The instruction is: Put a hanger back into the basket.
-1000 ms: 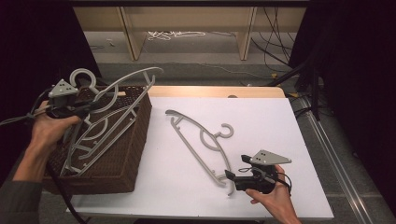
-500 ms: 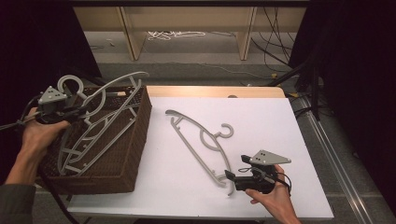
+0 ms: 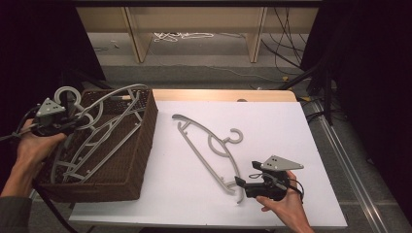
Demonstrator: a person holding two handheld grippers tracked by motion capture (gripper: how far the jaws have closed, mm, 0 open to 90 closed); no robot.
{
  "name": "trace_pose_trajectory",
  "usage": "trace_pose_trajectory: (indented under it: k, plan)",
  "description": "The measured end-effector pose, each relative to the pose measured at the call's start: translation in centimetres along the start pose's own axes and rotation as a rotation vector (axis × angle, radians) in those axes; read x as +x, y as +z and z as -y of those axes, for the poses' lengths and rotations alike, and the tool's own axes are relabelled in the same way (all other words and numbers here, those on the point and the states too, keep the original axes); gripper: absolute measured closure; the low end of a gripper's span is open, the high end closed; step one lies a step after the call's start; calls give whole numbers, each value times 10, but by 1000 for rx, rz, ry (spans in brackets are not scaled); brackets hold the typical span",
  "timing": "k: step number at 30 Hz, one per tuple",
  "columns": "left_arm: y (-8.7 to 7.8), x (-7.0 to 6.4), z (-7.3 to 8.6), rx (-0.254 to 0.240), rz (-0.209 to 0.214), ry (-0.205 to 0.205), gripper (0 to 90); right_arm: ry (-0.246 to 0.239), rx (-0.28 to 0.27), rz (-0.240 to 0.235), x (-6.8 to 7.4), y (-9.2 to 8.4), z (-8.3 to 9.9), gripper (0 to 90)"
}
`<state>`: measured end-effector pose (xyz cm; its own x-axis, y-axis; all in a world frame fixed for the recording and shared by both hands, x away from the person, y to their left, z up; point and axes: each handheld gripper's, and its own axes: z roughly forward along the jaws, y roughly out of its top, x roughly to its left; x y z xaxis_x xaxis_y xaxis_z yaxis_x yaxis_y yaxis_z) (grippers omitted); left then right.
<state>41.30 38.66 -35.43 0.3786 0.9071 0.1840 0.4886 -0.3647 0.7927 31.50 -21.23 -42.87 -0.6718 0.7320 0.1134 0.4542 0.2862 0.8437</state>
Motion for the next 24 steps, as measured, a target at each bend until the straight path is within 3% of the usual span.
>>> trace_pose_trajectory:
  k: [1, 3, 4, 11, 19, 24]
  plan:
    - [-1, 2, 0, 24, 2, 27, 819, 3, 4, 3, 0, -1, 0, 187]
    - [1, 0, 1, 9, 5, 7, 819, 3, 2, 5, 0, -1, 0, 185]
    - [0, 2, 1, 31, 6, 32, 819, 2, 2, 4, 0, -1, 0, 185]
    - [9, 2, 6, 72, 22, 26, 819, -4, -7, 2, 0, 0, 0, 185]
    - [10, 4, 13, 110, 32, 53, 817, -4, 2, 5, -1, 0, 1, 185]
    - [18, -3, 12, 124, 38, 62, 814, 2, -1, 6, 0, -1, 0, 185]
